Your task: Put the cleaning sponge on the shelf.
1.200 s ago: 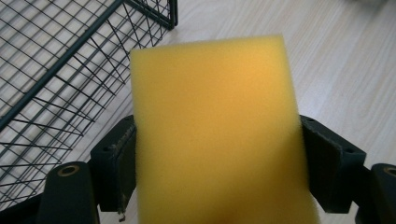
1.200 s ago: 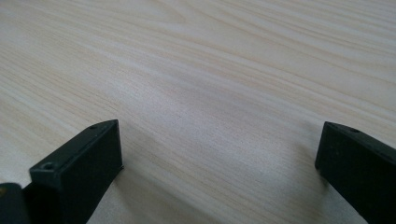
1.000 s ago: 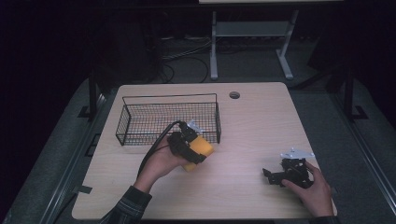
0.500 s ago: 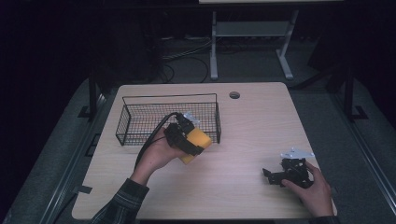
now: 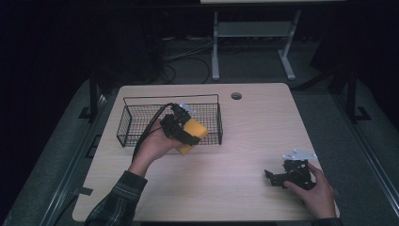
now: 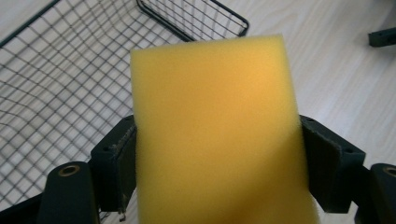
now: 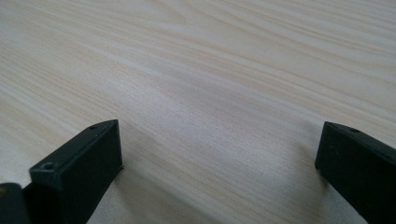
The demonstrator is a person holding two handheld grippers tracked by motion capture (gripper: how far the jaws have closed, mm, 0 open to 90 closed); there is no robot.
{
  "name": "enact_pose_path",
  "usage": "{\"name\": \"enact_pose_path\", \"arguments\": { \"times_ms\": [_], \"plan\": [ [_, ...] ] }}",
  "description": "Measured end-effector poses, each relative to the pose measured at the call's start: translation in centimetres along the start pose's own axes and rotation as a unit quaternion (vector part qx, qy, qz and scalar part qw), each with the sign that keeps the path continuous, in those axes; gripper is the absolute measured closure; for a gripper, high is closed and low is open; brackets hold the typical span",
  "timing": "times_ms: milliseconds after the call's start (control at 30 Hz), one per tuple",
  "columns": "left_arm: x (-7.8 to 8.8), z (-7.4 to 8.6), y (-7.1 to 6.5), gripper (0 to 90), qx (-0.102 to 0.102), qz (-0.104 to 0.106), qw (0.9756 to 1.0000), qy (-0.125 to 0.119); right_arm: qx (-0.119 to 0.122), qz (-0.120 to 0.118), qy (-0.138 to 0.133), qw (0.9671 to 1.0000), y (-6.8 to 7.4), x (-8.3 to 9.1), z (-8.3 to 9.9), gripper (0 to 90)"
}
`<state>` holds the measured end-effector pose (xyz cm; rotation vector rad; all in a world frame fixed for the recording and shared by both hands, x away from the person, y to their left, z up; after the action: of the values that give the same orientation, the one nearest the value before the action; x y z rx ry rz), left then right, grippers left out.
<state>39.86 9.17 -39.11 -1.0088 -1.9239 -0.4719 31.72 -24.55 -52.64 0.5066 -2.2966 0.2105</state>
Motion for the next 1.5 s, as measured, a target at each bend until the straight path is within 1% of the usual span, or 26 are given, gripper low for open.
{"name": "enact_pose_path", "arguments": {
  "times_ms": [67,200,233,333,400,500,533,700,867,967,1033,1300,1367,1433,1500],
  "plan": [
    [0.1,0.0,0.2,22.8,-0.001,-0.002,1.0000,0.001,0.000,0.000,0.000,1.0000,0.0,0.0,0.0,0.0],
    [0.3,0.0,1.2,22.8,0.006,-0.011,0.9999,0.004,-0.001,0.001,0.000,1.0000,0.0,0.0,0.0,0.0],
    [0.3,0.0,1.2,22.8,0.006,-0.011,0.9999,0.004,-0.001,0.001,0.000,1.0000,0.0,0.0,0.0,0.0],
    [0.3,0.1,2.0,22.8,0.011,-0.017,0.9998,0.007,0.001,0.001,0.000,1.0000,0.0,0.0,0.0,0.0],
    [0.4,0.1,2.2,22.8,0.010,-0.019,0.9997,0.008,0.000,0.000,0.000,1.0000,0.0,0.0,0.0,0.0],
    [0.4,0.3,2.9,22.8,0.015,-0.027,0.9995,0.008,-0.001,0.000,0.000,1.0000,0.0,0.0,0.0,0.0],
    [0.4,0.4,3.1,22.9,0.020,-0.028,0.9994,0.007,0.000,0.000,0.000,1.0000,0.0,0.0,0.0,0.0],
    [0.6,0.8,4.0,22.9,0.026,-0.038,0.9989,0.009,0.000,0.000,0.000,1.0000,0.0,0.0,0.0,0.0],
    [0.8,1.2,4.9,23.0,0.035,-0.047,0.9982,0.008,0.000,0.000,0.000,1.0000,0.0,0.0,0.0,0.0],
    [1.1,1.5,5.7,23.0,0.041,-0.055,0.9976,0.004,-0.001,0.000,0.000,1.0000,0.0,0.0,0.0,0.0],
    [1.2,1.5,5.8,23.0,0.042,-0.057,0.9975,0.003,0.000,0.000,0.000,1.0000,0.0,0.0,0.0,0.0],
    [2.1,2.0,7.6,23.0,0.055,-0.077,0.9956,-0.001,0.000,0.000,0.000,1.0000,0.0,0.0,0.0,0.0],
    [2.3,2.2,7.9,23.0,0.056,-0.077,0.9954,-0.002,-0.001,0.000,0.000,1.0000,0.0,0.0,0.0,0.0],
    [2.4,2.3,8.3,23.0,0.058,-0.083,0.9949,-0.003,0.000,0.000,0.000,1.0000,0.0,0.0,0.0,0.0],
    [2.5,2.5,8.7,23.0,0.062,-0.085,0.9944,-0.004,-0.001,0.000,0.000,1.0000,0.0,0.0,0.0,0.0]
  ]
}}
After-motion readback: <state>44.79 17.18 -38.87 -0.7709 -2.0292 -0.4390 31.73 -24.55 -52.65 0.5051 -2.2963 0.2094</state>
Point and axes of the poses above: each handheld gripper's, and its own axes: x roughly backward along the jaws, z roughly out of its underside, y roughly to its left, the point moved 6 cm from there along -x, roughly forward along the jaws, and after that the axes turned 2 degrees about z, right-handed, at the moved point
